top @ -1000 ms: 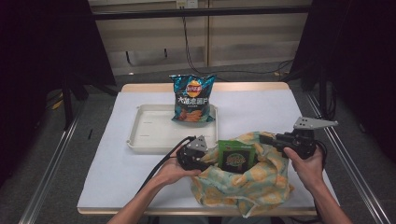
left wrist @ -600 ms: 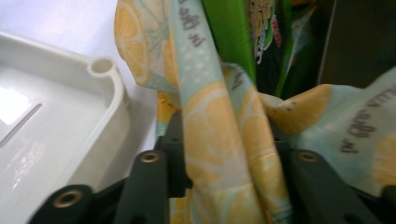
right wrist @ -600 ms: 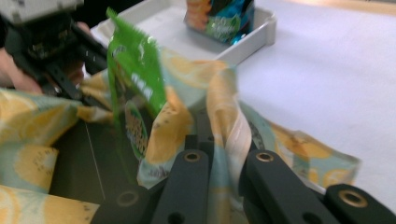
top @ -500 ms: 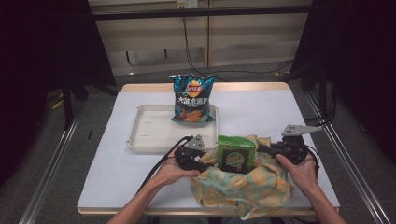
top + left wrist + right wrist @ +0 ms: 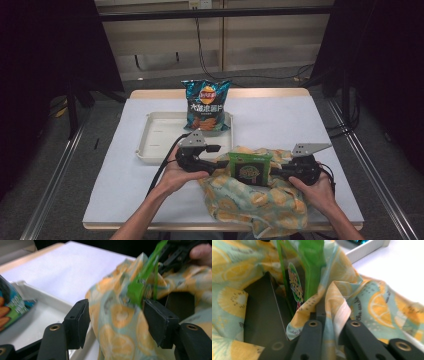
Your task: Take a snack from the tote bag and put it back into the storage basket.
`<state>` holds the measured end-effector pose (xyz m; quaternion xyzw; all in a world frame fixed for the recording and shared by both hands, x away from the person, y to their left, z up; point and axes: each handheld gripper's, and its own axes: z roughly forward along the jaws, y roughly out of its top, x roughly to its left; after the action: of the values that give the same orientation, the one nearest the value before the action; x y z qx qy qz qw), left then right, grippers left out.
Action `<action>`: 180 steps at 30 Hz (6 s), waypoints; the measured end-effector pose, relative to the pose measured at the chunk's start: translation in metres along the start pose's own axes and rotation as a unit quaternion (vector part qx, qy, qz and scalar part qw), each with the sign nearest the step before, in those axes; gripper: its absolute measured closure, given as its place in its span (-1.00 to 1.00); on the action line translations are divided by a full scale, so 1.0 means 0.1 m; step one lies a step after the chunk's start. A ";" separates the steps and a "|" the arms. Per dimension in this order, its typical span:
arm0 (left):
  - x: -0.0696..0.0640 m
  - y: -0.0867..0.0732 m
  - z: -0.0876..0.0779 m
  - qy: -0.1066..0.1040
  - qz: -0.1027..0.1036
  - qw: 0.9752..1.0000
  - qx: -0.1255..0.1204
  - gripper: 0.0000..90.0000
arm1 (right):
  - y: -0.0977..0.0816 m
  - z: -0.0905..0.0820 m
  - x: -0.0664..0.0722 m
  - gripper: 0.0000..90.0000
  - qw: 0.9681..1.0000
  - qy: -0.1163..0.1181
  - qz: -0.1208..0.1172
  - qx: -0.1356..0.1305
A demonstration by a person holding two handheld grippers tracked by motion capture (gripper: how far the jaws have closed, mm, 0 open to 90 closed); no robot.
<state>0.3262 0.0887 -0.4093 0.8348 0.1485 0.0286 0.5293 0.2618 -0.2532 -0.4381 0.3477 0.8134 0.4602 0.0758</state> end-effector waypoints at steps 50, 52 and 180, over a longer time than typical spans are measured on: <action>-0.22 0.08 0.45 -0.079 0.056 0.995 0.026 0.63 | -0.18 -0.52 0.16 -0.34 0.992 -0.074 0.024 -0.103; -0.20 0.09 0.42 -0.080 0.047 0.996 0.018 0.64 | -0.18 -0.53 0.15 -0.41 0.991 -0.075 0.027 -0.107; 1.04 0.02 -1.60 0.123 -0.043 0.991 -0.033 0.63 | -0.45 -0.70 0.41 -0.96 0.980 -0.120 0.017 -0.154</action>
<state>0.3931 0.2568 -0.3494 0.7999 0.2473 0.1126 0.5352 0.1776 -0.2907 -0.4265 0.3984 0.7114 0.5362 0.2182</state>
